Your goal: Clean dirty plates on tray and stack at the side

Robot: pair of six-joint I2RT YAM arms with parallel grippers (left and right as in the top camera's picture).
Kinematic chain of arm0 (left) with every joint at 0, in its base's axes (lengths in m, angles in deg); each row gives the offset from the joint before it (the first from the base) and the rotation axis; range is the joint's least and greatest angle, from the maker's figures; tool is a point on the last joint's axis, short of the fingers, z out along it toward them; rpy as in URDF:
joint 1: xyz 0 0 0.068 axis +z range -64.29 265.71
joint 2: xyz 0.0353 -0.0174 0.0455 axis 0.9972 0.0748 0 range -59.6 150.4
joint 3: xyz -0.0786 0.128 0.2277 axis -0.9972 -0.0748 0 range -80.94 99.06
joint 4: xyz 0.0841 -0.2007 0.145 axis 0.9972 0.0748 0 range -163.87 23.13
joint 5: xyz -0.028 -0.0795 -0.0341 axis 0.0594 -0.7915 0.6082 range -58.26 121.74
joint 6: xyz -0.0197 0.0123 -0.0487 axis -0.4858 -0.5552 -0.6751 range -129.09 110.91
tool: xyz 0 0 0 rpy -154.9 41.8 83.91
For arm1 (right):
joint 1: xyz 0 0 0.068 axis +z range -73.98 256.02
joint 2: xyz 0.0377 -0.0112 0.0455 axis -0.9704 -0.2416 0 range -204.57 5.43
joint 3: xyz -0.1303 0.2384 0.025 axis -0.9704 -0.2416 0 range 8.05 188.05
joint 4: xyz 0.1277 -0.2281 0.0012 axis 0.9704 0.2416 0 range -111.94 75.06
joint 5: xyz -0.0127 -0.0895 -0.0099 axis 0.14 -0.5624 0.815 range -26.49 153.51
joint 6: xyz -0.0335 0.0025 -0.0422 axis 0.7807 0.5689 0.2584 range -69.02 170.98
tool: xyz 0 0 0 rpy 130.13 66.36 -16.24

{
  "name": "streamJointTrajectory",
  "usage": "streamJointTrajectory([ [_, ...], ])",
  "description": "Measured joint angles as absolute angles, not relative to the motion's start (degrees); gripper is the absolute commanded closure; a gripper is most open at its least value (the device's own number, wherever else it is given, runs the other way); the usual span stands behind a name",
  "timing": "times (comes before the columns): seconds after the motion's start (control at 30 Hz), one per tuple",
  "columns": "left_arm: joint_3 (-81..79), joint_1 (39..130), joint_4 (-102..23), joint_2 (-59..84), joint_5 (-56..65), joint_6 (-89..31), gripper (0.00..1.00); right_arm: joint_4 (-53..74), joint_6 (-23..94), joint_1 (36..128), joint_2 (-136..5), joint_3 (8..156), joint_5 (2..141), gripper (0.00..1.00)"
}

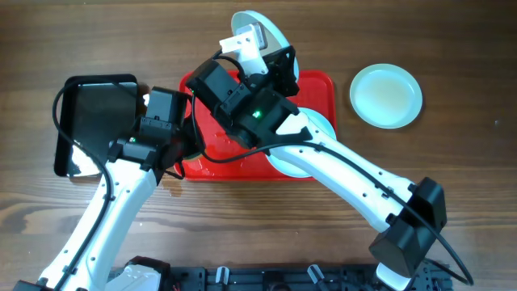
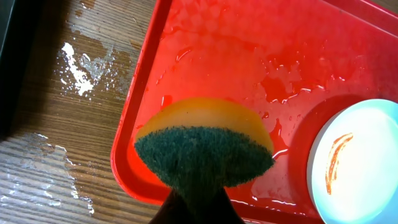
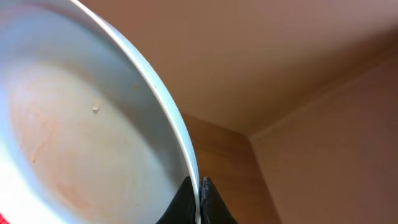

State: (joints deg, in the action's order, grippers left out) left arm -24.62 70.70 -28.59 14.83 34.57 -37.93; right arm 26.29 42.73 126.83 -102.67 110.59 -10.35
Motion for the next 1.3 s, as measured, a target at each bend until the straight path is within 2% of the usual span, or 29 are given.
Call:
streamJointTrajectory([
  [0.3, -24.62, 70.70, -28.61, 14.83, 34.57, -37.93, 0.96, 28.37, 41.31, 126.83, -102.67, 110.24, -6.74, 0.96],
  [0.43, -24.62, 70.70, -28.59, 14.83, 34.57, -37.93, 0.96, 31.78, 37.51, 126.83, -102.67, 110.07, 0.29, 0.96],
  [0.57, -24.62, 70.70, -28.59, 14.83, 34.59, -37.93, 0.96, 32.98, 38.75, 126.85, -102.80, 110.07, 7.31, 0.96],
  [0.8, -24.62, 70.70, -28.61, 14.83, 34.57, -37.93, 0.96, 31.08, 37.85, 126.83, -103.21, 109.76, -5.26, 0.96],
  [1.0, -24.62, 70.70, -28.92, 14.83, 34.57, -37.93, 0.96, 35.21, 46.03, 125.43, -103.87, 109.76, 10.65, 0.96],
  [1.2, -24.62, 70.70, -28.88, 14.83, 34.57, -37.93, 0.96, 37.76, 34.95, 124.07, -105.40, 109.54, 7.64, 0.96],
  [1.3, -24.62, 70.70, -28.88, 14.83, 34.57, -37.93, 0.96, 36.96, 42.71, 123.81, -105.92, 109.57, 17.54, 0.96],
])
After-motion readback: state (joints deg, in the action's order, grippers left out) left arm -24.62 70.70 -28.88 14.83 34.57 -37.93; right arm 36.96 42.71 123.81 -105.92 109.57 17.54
